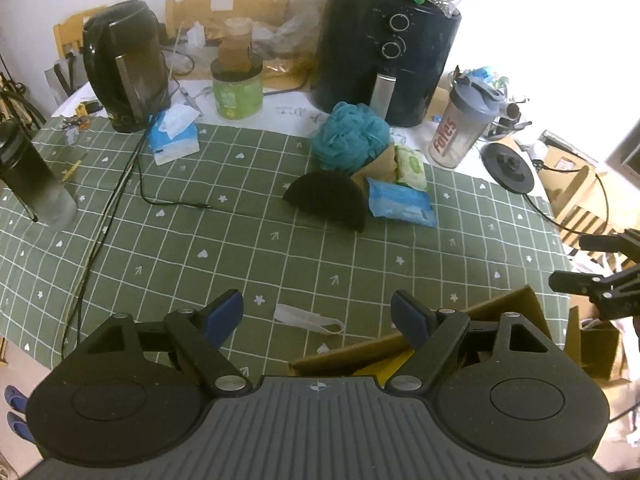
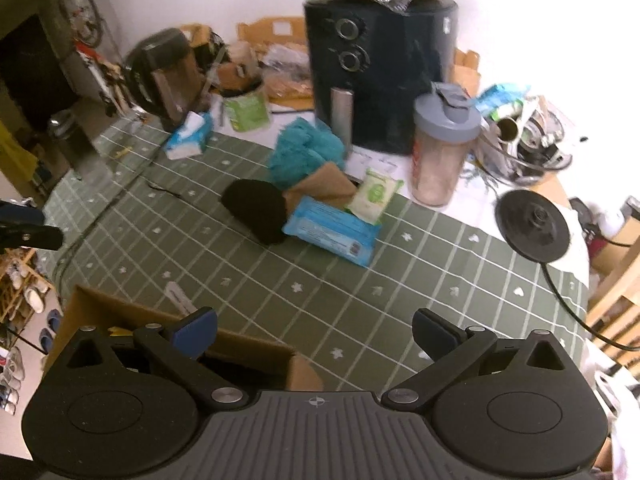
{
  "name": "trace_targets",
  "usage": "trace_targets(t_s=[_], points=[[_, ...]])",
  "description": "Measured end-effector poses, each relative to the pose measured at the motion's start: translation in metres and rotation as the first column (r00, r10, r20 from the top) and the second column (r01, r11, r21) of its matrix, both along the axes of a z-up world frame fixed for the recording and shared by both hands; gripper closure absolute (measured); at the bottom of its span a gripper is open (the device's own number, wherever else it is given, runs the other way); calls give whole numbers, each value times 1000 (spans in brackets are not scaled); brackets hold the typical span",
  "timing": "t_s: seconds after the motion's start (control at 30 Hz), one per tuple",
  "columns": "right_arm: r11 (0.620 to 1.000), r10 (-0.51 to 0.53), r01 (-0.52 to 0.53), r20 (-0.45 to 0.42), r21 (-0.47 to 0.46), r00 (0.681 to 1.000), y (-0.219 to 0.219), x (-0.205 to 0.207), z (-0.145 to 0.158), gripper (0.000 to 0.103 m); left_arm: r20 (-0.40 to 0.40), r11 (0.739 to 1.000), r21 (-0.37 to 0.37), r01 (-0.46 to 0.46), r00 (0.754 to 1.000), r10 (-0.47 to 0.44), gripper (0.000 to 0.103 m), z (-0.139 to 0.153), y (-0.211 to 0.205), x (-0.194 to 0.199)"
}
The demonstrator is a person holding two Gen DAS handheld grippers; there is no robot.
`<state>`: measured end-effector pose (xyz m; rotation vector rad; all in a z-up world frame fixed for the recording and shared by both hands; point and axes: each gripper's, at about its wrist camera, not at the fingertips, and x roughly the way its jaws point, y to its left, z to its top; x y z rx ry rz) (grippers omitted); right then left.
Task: Organize soft objects
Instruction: 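Reach the left tool to the white strap on the table and grasp it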
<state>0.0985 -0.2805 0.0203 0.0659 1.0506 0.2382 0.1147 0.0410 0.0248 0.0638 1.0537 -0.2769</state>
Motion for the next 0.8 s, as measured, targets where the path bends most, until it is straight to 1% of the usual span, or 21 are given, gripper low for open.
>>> trace_targets(t_s=[0.2,0.33,0.43,0.57,0.8], points=[[999,-43,40,-82,-34,996,-6,21,-8,0,-46,1000,14,8,999,-7,22,-2,2,22],[998,-45,39,-126,-51,991,-9,32,-12,0,-75,1000,6,7,997,-6,22,-3,6,35],[998,-47,39,-145,-57,988,-8,38,-13,0,-110,1000,-3,7,994,-7,22,-6,8,45],[998,-40,31,-161,-57,986,-6,44,-14,0,-136,1000,6,15,991,-14,22,-10,10,54],[998,-26,15,-174,-62,984,-3,47,-15,0,-157,999,3,32,987,-32,22,-14,10,60]])
